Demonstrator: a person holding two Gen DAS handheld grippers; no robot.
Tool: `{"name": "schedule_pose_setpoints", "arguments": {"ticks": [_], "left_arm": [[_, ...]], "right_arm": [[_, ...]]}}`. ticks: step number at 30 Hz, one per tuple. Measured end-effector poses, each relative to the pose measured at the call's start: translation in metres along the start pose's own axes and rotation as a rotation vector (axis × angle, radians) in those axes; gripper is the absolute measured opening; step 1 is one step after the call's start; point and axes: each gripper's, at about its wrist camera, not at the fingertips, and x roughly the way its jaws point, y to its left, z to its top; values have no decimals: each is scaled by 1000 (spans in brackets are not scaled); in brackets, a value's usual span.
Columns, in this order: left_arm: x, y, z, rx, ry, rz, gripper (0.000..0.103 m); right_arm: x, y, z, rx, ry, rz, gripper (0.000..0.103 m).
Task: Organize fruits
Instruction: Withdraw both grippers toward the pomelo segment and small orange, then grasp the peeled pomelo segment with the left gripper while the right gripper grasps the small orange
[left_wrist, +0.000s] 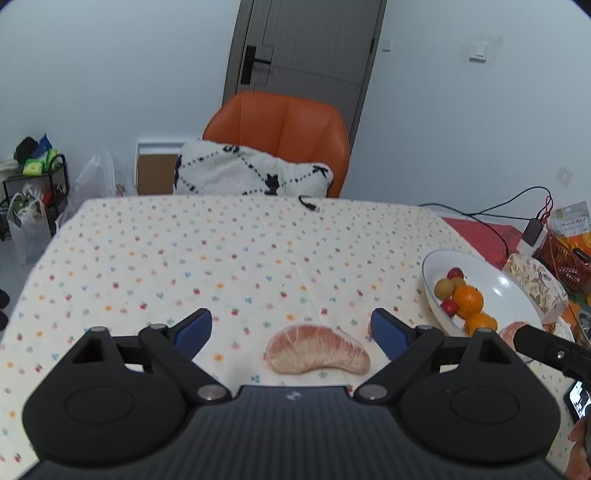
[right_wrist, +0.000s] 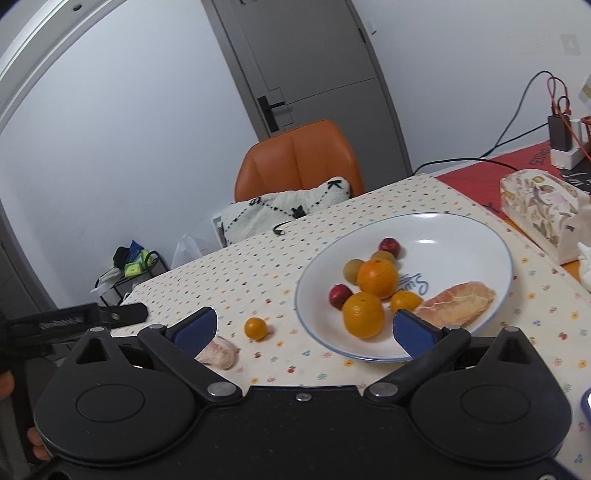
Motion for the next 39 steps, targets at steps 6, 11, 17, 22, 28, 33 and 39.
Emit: {"name": "schedule_pose_setpoints", "arguments": {"ticks": [6, 11, 17, 22, 28, 33, 39], "left_arm": [[14, -4, -9, 18, 34, -11, 92], [25, -7, -14, 16, 59, -13, 92], [40, -10, -19, 39, 86, -5, 92], [49, -13, -22, 39, 100, -5, 92], [61, -20, -23, 59, 118, -1, 92], [67, -30, -26, 105, 117, 18, 92], [71, -38, -32, 158, 98, 61, 93]], "right_arm": [[6, 11, -3, -34, 25, 32, 103], [13, 16, -7, -63, 49, 48, 103], [17, 15, -9, -56, 64, 63, 103], [21, 14, -10, -52, 74, 64, 95], [25, 11, -8, -37, 76, 68, 89], [28, 7, -5, -25, 72, 73, 88], [32, 7, -3, -20, 77, 84, 88]]}}
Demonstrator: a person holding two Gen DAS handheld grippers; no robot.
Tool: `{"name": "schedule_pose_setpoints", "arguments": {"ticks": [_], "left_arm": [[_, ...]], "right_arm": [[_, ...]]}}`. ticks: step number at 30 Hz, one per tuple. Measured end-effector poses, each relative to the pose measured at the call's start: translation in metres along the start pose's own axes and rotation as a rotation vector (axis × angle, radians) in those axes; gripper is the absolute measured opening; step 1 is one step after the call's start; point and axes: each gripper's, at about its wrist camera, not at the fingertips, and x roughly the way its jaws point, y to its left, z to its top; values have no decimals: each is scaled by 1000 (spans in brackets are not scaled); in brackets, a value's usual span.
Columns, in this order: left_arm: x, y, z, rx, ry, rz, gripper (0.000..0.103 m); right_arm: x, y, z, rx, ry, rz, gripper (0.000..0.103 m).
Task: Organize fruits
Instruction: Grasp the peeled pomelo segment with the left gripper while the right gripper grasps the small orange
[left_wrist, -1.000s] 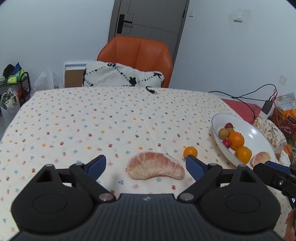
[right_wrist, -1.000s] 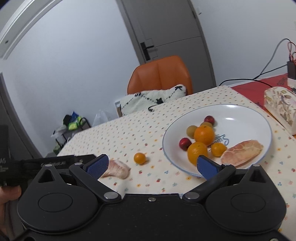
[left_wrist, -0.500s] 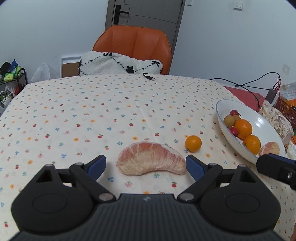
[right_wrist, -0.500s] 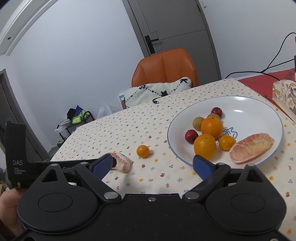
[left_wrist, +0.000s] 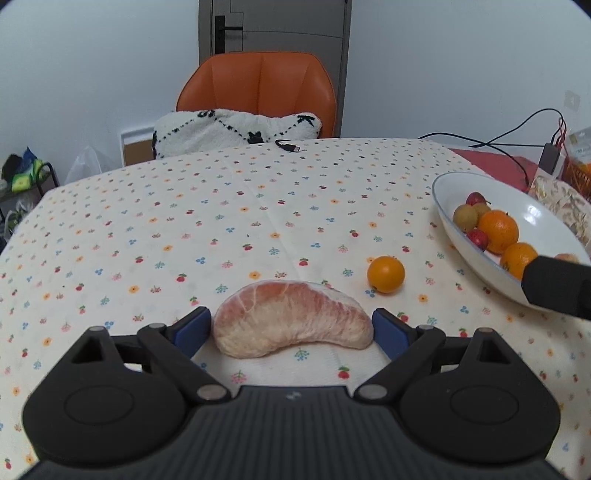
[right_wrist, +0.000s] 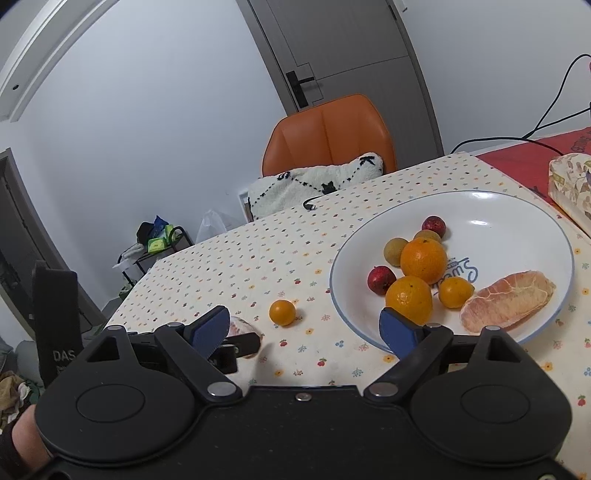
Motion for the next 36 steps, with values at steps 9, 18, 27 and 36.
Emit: {"name": "schedule_pose_setpoints", "arguments": {"ticks": [9, 18, 27, 36], "left_arm": [[-6, 21, 1, -41, -7, -28, 88], [-17, 50, 5, -99, -34, -20, 88], [-22, 65, 6, -140, -51, -22, 88], [-28, 73, 5, -169, -70, -38, 88]], "right_arm": [[9, 8, 1, -23, 12, 8, 83], [26, 24, 2, -73, 35, 28, 68], [59, 34, 4, -123, 85, -39, 51], [83, 53, 6, -203, 118, -82, 46]]}}
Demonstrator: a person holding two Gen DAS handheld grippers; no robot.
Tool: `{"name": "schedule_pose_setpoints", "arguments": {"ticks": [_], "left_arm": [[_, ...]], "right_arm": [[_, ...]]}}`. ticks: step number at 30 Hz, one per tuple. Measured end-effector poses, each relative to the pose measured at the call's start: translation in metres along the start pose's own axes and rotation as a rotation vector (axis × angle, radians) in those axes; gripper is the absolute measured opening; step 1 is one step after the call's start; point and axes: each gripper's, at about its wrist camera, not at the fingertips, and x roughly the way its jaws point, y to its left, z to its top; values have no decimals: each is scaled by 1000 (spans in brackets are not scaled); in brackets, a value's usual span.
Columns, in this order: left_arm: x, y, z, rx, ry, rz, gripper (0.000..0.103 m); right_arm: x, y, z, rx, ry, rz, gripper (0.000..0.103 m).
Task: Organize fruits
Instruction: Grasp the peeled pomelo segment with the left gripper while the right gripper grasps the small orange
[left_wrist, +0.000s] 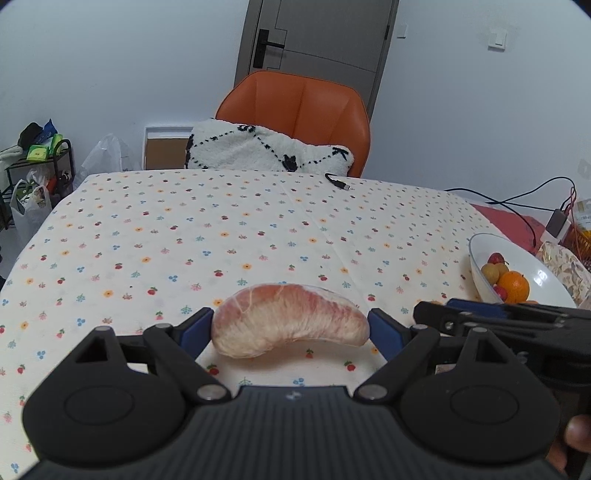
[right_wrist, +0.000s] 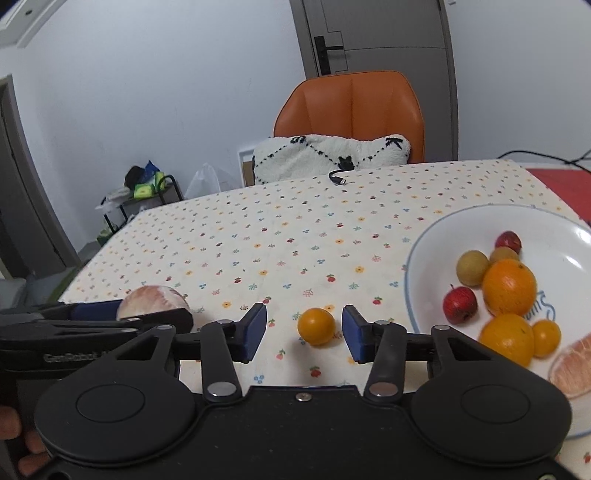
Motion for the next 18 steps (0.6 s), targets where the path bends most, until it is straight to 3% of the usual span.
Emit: {"name": "schedule_pose_setpoints", "arguments": {"ticks": [3, 4, 18], "left_arm": [[-2, -2, 0, 5, -3, 0, 88], [-4, -2, 0, 8, -5, 1, 88], [-24, -37, 6, 62, -49, -14, 88]], "right_arm": [[6, 2, -1, -10, 13, -12, 30], [6, 1, -2, 3, 12, -7, 20], [-40, -18, -7, 79, -74, 63, 20]]}}
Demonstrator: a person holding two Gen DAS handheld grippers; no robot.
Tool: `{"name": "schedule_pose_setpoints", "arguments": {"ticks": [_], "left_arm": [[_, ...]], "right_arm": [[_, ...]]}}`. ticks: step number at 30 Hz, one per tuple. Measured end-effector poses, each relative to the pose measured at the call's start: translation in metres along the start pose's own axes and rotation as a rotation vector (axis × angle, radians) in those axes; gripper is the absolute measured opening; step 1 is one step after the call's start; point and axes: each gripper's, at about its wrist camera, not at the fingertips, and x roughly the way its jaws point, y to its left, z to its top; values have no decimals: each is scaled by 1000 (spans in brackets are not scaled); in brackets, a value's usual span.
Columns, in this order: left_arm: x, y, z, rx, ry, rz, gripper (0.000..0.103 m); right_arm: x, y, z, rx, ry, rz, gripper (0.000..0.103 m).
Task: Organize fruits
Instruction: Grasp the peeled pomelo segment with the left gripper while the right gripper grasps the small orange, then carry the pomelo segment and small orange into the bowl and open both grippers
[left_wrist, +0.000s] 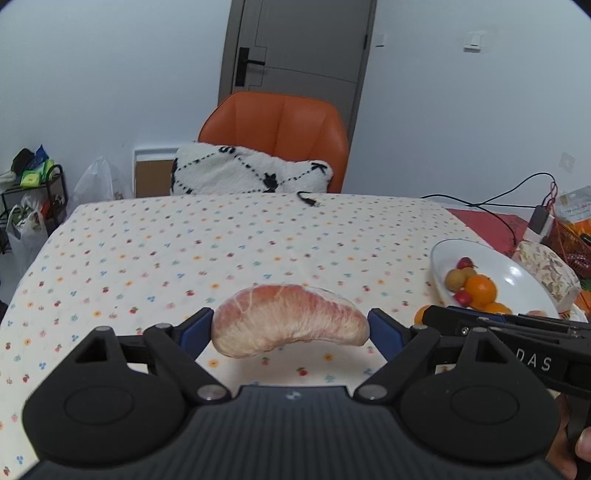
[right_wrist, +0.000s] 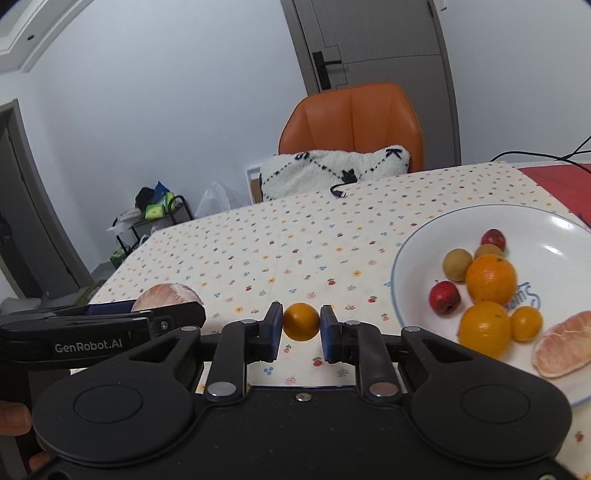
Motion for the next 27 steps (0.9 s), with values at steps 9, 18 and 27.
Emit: {"name": "schedule_pose_setpoints", "arguments": {"ticks": [9, 18, 27], "left_arm": [[-12, -30, 2, 54, -26, -13, 88], [-14, -64, 3, 92, -38, -53, 88], [-9, -99, 5, 134, -39, -89, 88]], "right_arm": [[-25, -17, -1, 40, -54, 6, 20], [-50, -40, -5, 72, -91, -19, 20], [-71, -68, -7, 100, -122, -57, 20]]}}
